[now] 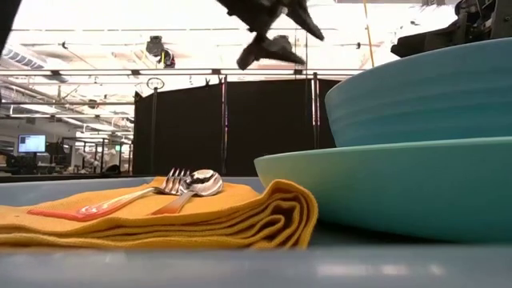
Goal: Set up tray
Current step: Put the yellow table knife on the orange table napkin to the right of the orange spoon
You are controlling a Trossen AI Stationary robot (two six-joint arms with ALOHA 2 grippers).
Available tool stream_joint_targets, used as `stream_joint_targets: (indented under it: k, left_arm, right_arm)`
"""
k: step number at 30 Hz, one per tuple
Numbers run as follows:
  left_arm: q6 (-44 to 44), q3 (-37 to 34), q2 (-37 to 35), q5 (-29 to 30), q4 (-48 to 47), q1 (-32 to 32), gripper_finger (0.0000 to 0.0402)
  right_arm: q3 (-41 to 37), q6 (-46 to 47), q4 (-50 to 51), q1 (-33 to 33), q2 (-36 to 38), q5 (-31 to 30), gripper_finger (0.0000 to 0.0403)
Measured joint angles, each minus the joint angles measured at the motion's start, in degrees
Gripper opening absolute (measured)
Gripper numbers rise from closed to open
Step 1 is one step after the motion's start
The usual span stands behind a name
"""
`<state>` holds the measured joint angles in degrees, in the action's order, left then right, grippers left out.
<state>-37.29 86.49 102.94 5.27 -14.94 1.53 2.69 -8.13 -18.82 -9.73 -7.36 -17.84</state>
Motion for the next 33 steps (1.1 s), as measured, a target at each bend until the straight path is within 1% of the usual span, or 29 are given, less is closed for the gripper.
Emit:
stream_joint_targets:
  k: [2, 3, 6, 9, 11, 13, 16, 18, 20, 22, 24, 26, 30, 33]
  left_arm:
    - [3.43, -9.81, -5.58, -2.05, 9.87, 0.41, 0.022]
    - [4.9, -14.49, -8.25, -2.02, 14.57, 0.65, 0.0212]
    - [5.64, -27.1, -16.21, -2.6, 28.11, 1.28, 0.019]
    - [7.14, -36.57, -22.7, -4.95, 38.76, 1.4, 0.017]
    - [7.89, -41.89, -25.72, -5.03, 42.79, 1.33, 0.016]
    - [6.79, -45.64, -27.06, -3.86, 47.37, 1.34, 0.0153]
    - [6.5, -48.7, -28.48, -3.81, 50.17, 1.41, 0.0146]
    - [8.43, -49.66, -28.85, -3.75, 50.65, 1.35, 0.0143]
    - [9.75, -49.85, -28.85, -3.92, 50.63, 1.34, 0.0141]
    - [8.29, -49.87, -28.85, -4.77, 51.3, 1.08, 0.0142]
    - [8.28, -49.87, -28.87, -5.54, 52.46, 0.51, 0.0144]
    - [8.58, -49.85, -28.88, -4.81, 52.65, -0.25, 0.0144]
    - [8.56, -49.85, -28.85, -2.9, 52.64, -0.96, 0.0145]
    - [8.75, -49.85, -28.85, -2.88, 52.5, -1.1, 0.0145]
  right_arm:
    - [0.01, 1.8, -0.16, -0.01, -0.24, 0.12, 0.0125]
    - [0.0, 3.71, 0.0, -0.01, -0.29, 0.14, 0.0125]
    - [0.01, 14.82, -0.42, -0.03, -0.44, 0.17, 0.0125]
    - [-0.01, 26.89, -3.6, -0.03, -0.46, -0.05, 0.0125]
    - [-0.01, 30.97, -6.0, -0.03, -0.45, -0.07, 0.0125]
    - [-0.01, 32.71, -8.79, -0.03, -0.46, -0.09, 0.0125]
    - [-0.01, 33.6, -11.4, -0.03, -0.44, -0.06, 0.0125]
    - [-0.01, 33.99, -13.21, -0.03, -0.46, -0.05, 0.0125]
    - [-0.01, 37.16, -13.97, -0.09, -0.41, 0.28, 0.0125]
    - [-0.01, 40.19, -14.64, -0.1, -0.48, 1.49, 0.0125]
    - [-0.01, 41.22, -15.81, -0.12, -0.43, 1.36, 0.0125]
    - [-0.01, 41.93, -17.84, -0.12, -0.48, 1.32, 0.0125]
    - [-0.01, 40.41, -19.58, -0.12, -0.46, 1.51, 0.0125]
    - [-0.01, 45.28, -17.67, -0.12, -0.5, 2.83, 0.0125]
